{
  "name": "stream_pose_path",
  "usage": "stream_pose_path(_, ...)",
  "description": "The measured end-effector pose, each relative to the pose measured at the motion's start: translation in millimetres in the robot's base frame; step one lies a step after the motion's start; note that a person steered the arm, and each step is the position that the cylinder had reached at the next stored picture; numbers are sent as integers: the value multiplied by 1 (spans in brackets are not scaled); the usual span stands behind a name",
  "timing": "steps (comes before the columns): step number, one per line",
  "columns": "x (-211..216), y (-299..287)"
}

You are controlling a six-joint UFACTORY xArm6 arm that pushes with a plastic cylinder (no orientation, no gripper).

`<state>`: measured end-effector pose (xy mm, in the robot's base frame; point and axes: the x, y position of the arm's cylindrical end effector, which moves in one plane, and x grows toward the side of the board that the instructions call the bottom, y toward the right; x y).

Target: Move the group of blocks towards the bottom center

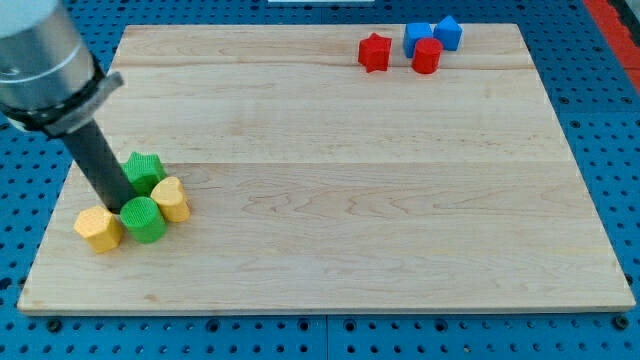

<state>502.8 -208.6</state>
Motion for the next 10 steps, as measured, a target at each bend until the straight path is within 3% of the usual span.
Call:
stream_pose_path(2,15,-55)
stream_pose_path(3,-9,-96)
stream_pose_path(5,56,-95)
stream_pose_path(8,-4,-14)
stream_pose_path(10,2,82)
